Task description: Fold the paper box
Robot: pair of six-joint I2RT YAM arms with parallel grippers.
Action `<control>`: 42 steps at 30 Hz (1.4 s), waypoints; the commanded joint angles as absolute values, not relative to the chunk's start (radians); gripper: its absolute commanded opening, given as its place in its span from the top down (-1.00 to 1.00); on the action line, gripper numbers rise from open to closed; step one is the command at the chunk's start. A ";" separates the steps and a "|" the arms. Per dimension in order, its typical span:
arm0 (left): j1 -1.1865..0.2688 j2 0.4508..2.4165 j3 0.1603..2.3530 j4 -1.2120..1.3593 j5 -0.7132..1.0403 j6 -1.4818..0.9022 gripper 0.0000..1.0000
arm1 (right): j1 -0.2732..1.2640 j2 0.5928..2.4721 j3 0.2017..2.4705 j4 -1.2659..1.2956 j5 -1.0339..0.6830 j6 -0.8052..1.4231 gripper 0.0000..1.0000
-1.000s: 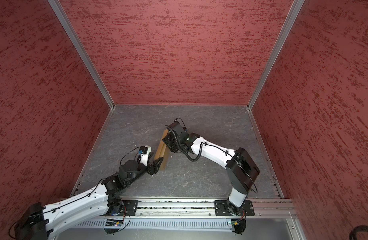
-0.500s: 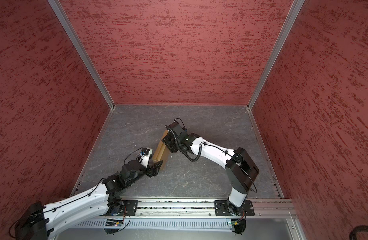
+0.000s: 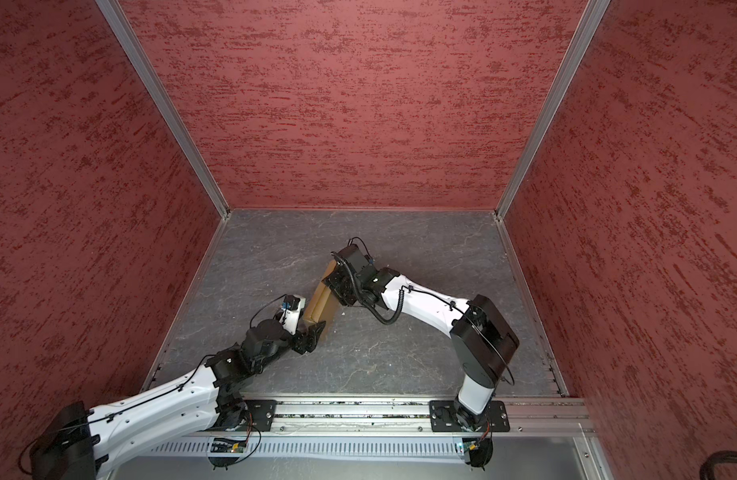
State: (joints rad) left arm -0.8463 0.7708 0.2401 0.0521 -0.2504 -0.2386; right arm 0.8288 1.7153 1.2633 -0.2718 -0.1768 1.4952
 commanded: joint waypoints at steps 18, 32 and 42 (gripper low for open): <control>-0.846 0.778 0.280 0.024 -0.282 -0.261 -0.65 | 0.837 1.669 1.130 -0.145 -0.175 1.509 0.22; -0.869 0.732 0.326 -0.076 -0.300 -0.279 -0.63 | 0.836 1.677 1.072 -0.072 -0.189 1.532 0.35; -0.891 0.676 0.399 -0.189 -0.322 -0.278 -0.63 | 0.834 1.679 1.045 -0.038 -0.195 1.542 0.41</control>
State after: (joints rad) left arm -0.8810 0.6987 0.3660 -0.1356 -0.3027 -0.2760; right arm 0.8288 1.6756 1.0786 0.0036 -0.1989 1.5036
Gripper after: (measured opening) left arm 0.818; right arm 0.296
